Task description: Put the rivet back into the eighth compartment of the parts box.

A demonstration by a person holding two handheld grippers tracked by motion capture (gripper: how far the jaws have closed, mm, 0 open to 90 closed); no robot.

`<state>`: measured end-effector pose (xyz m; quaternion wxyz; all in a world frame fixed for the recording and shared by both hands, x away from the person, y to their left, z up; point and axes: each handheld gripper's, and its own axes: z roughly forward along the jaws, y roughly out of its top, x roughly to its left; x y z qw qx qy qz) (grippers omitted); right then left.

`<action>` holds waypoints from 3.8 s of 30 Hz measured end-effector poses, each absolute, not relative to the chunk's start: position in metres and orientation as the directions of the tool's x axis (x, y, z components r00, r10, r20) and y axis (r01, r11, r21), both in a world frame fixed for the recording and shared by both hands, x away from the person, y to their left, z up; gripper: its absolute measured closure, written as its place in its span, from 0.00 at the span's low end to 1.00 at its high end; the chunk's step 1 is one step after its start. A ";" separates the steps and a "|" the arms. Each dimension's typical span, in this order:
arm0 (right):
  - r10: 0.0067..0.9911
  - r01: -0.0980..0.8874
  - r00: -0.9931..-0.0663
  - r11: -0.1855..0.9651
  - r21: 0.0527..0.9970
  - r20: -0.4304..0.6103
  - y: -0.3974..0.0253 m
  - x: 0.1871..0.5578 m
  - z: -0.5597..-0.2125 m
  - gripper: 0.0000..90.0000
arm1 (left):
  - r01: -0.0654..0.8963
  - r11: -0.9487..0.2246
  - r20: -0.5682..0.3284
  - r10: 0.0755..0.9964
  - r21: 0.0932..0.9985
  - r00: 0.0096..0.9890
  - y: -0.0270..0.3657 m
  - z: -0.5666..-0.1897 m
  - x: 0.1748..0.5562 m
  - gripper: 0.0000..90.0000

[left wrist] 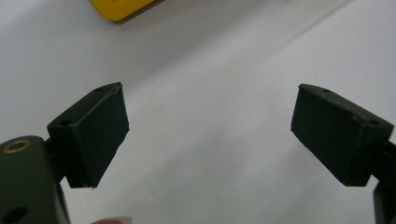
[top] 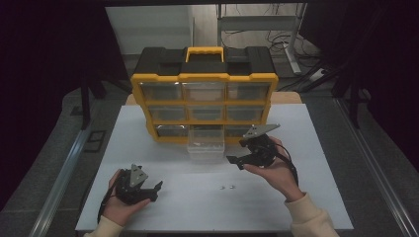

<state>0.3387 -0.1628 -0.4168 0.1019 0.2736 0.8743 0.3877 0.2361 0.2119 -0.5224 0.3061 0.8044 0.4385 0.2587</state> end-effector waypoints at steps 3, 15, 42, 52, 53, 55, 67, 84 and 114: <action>0.562 0.407 -0.826 0.550 0.729 0.038 -0.167 0.336 -0.420 0.30 | 0.546 -0.425 0.146 0.865 0.722 0.481 0.212 -0.522 0.236 0.13; 0.578 0.443 -0.814 0.556 0.704 0.056 -0.181 0.330 -0.432 0.30 | 0.544 -0.429 0.149 0.863 0.721 0.484 0.212 -0.521 0.236 0.13; 0.558 0.463 -0.829 0.648 0.605 0.037 -0.177 0.328 -0.467 0.30 | 0.543 -0.414 0.133 0.866 0.730 0.481 0.213 -0.521 0.236 0.13; 0.523 0.455 -0.851 0.697 0.555 0.041 -0.163 0.325 -0.481 0.29 | 0.544 -0.414 0.131 0.866 0.730 0.483 0.213 -0.521 0.237 0.13; 0.519 0.454 -0.853 0.700 0.552 0.043 -0.162 0.324 -0.482 0.29 | 0.544 -0.414 0.130 0.866 0.730 0.484 0.213 -0.521 0.237 0.13; 0.511 0.449 -0.859 0.707 0.546 0.045 -0.160 0.324 -0.483 0.29 | 0.544 -0.413 0.129 0.866 0.730 0.483 0.213 -0.521 0.237 0.13; 0.474 0.428 -0.880 0.760 0.489 0.034 -0.146 0.318 -0.498 0.33 | 0.545 -0.412 0.128 0.866 0.731 0.483 0.213 -0.521 0.237 0.13; 0.439 0.395 -0.899 0.804 0.445 0.005 -0.140 0.314 -0.507 0.51 | 0.544 -0.410 0.126 0.867 0.732 0.483 0.214 -0.521 0.237 0.13; 0.432 0.394 -0.901 0.787 0.475 0.030 -0.147 0.316 -0.499 0.92 | 0.539 -0.413 0.127 0.864 0.734 0.488 0.213 -0.521 0.237 0.13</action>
